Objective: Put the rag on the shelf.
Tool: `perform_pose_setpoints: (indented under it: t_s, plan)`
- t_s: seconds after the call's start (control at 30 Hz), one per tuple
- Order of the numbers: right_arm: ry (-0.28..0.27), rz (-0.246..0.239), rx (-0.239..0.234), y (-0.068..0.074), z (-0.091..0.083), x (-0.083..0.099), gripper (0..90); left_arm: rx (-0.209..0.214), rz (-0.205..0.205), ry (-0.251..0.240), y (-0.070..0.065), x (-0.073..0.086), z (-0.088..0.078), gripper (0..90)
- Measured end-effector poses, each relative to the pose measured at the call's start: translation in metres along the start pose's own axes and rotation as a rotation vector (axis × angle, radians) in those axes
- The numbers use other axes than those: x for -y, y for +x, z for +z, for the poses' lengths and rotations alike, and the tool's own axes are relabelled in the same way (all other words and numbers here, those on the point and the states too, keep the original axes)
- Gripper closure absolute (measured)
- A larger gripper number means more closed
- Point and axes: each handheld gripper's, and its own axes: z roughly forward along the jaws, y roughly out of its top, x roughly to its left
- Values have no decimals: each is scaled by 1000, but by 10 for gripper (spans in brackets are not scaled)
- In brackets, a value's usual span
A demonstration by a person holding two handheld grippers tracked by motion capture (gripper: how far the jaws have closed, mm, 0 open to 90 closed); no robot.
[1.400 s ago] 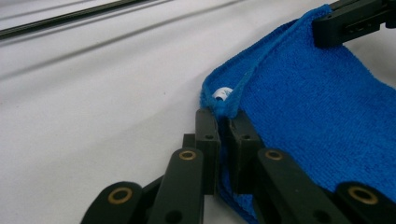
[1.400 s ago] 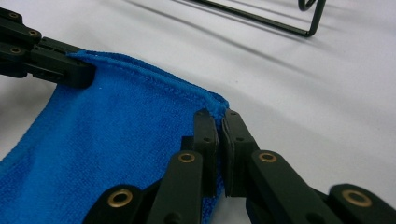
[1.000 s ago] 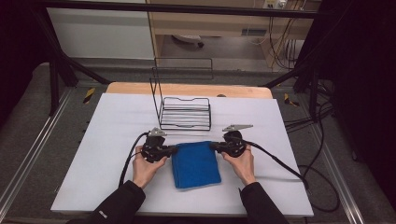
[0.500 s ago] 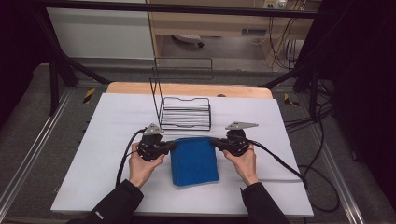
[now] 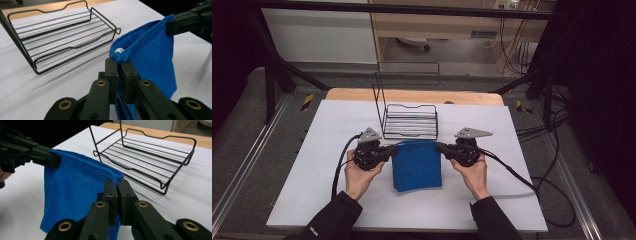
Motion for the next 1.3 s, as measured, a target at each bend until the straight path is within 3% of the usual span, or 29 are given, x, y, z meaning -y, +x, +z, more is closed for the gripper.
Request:
perform_pose_setpoints:
  t_s: [0.43, 1.3]
  plan:
    - [-73, -30, -1, 8, -13, -10, 869, -8, 41, -66, -10, -9, -15, 848]
    - [-223, -100, 31, 34, -42, -36, 873, -8, 66, -203, -17, -35, -41, 849]
